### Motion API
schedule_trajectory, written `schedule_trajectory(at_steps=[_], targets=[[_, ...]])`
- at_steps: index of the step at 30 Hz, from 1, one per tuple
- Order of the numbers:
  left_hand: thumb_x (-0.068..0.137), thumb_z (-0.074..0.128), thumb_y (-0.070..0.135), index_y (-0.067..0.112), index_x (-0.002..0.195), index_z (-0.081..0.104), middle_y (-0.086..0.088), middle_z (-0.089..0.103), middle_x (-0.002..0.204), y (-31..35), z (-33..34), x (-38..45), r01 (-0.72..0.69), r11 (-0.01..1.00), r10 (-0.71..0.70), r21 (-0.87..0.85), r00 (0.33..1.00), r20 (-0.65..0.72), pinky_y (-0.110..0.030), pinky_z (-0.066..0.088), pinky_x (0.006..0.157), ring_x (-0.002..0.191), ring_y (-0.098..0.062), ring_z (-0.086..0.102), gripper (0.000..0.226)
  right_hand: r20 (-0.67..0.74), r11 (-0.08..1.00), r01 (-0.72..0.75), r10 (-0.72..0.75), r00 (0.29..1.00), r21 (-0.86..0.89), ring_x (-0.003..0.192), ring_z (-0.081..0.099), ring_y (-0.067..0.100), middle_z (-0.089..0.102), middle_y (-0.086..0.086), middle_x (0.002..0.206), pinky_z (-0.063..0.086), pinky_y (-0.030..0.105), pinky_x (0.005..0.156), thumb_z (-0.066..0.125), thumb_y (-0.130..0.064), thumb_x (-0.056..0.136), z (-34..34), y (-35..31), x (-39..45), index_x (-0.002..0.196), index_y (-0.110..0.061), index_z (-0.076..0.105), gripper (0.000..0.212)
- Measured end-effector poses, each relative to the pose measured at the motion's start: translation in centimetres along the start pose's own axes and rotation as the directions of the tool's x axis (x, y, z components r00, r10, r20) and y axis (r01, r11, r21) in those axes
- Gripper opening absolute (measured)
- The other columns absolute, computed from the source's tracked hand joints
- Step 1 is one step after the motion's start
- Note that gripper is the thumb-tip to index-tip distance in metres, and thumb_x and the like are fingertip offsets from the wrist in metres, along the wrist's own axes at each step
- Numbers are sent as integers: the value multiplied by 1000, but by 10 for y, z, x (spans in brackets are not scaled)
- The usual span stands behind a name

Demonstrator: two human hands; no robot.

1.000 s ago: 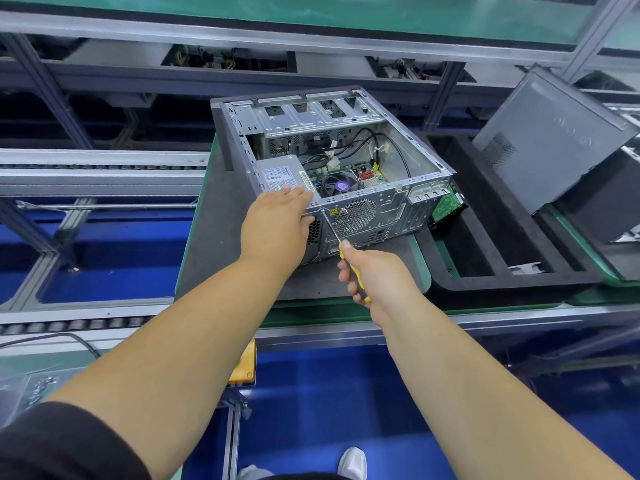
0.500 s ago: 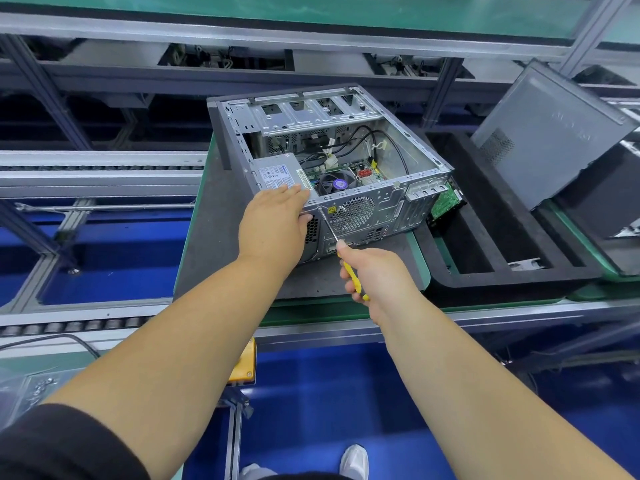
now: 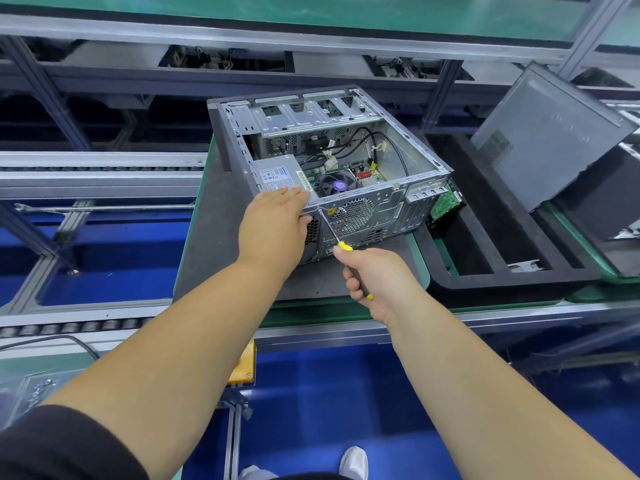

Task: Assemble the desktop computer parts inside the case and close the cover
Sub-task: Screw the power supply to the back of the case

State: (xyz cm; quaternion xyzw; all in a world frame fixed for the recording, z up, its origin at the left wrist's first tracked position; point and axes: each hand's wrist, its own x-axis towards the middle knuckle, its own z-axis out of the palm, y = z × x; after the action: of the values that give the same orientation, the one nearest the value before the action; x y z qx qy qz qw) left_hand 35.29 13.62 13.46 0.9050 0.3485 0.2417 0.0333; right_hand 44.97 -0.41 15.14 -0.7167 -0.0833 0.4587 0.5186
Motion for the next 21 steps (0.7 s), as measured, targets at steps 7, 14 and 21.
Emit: schedule_trajectory(at_steps=[7,14,21], targets=[[89,66,18,11,126,64,-9,64,129,0,1,0,-10,1000,9,-1,1000,-20,-41,37,107,121,-29,57,38,-104,966,113,-141,985,-233,42,44,10,57,-1,58,37,23,46,60,-39,97,7,2,-3,74,-11,63,37],[87,67,16,10,123,65,-10,65,126,0,0,0,-20,1000,20,-9,999,-30,-42,39,104,118,-30,59,36,67,995,-102,102,992,-11,39,37,8,50,-4,49,31,20,41,49,-45,102,4,-11,-7,76,-9,66,48],[91,64,19,12,129,62,-8,61,132,0,0,-1,-19,1000,19,-7,1000,-7,-41,35,109,124,-28,55,39,5,995,23,-23,1000,-97,41,41,9,51,3,65,34,19,39,65,-42,93,4,-4,-4,81,-13,56,33]])
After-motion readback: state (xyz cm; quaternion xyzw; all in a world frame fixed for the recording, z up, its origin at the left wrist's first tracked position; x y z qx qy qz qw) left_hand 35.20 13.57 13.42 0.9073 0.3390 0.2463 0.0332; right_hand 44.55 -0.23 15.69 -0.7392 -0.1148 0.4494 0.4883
